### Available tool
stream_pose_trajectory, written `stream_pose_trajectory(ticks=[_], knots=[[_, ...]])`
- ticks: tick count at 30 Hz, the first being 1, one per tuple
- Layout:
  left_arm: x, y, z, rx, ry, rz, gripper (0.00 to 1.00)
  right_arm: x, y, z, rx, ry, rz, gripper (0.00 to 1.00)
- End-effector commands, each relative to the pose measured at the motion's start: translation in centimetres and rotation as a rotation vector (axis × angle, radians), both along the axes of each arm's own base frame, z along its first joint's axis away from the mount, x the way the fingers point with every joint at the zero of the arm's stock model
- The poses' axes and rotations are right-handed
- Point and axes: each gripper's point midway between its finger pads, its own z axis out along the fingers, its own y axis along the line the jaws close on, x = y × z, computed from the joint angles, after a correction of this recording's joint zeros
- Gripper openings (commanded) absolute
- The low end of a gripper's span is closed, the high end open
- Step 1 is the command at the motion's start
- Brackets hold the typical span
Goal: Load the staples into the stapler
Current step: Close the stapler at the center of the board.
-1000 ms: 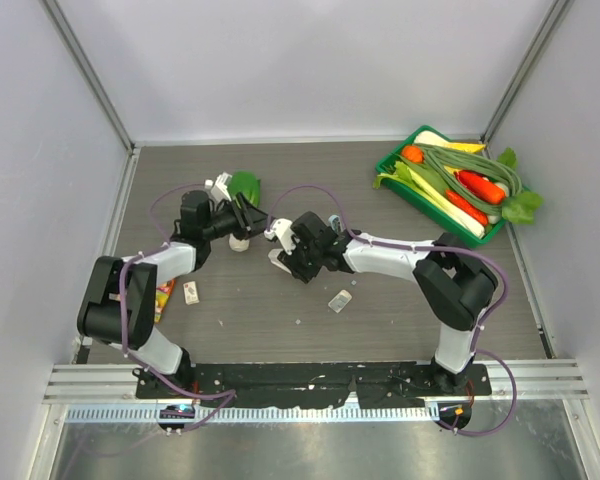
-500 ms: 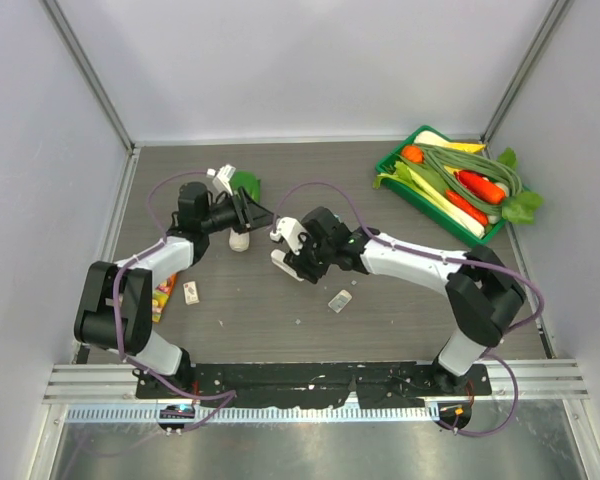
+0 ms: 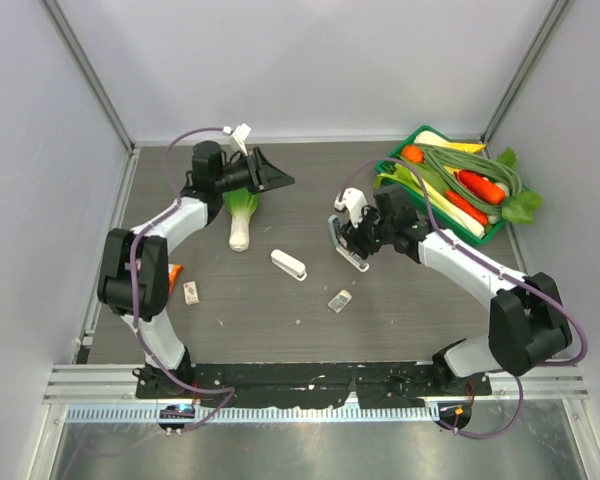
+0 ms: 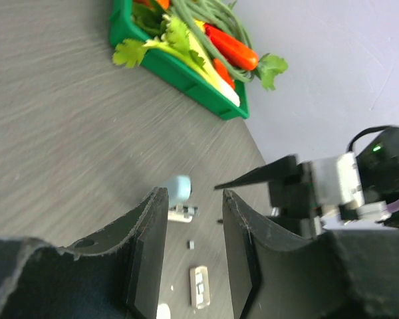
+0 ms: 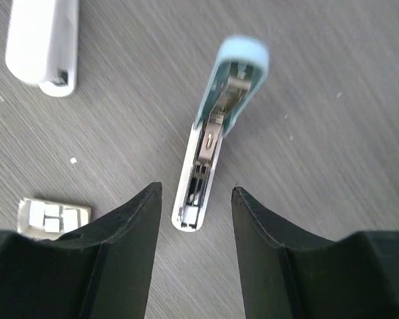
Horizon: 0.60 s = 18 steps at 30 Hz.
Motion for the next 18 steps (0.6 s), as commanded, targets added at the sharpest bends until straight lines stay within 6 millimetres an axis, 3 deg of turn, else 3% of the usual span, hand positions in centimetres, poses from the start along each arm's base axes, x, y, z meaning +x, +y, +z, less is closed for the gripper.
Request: stream_pose_trajectory(ticks=[1, 2, 3, 5, 7, 18], knots=[[0.8, -4.2, 0.7, -0.031, -0.013, -0.126, 0.42, -0.5, -0.5, -2.7, -0.030, -0.003, 0.050, 0.52], [1.2, -4.9, 1.6, -0.042, -0.034, -0.143, 0.42, -0.3, -0.7, -3.0, -0.026, 0.004, 0.043, 0.52], [1.6, -5.6, 0.1, -0.048, 0.019, -0.152, 0.42, -0.2, -0.8, -3.5, -0.026, 0.013, 0.041, 0.52], [2.0, -7.0, 0.5, -0.076, 0.012, -0.177, 0.42, -0.2, -0.8, -4.1, -0.023, 0.029, 0.029, 0.52], [2.2, -8.0, -0.8, -0.097, 0.062, -0.194, 0.42, -0.5, -1.0, -4.7, -0.028, 0.047, 0.025, 0.52], [2.0, -10.1, -2.2, -0.117, 0.085, -0.231, 0.41, 0.2, -2.8, -5.6, -0.065, 0.032, -0.042, 0.52]])
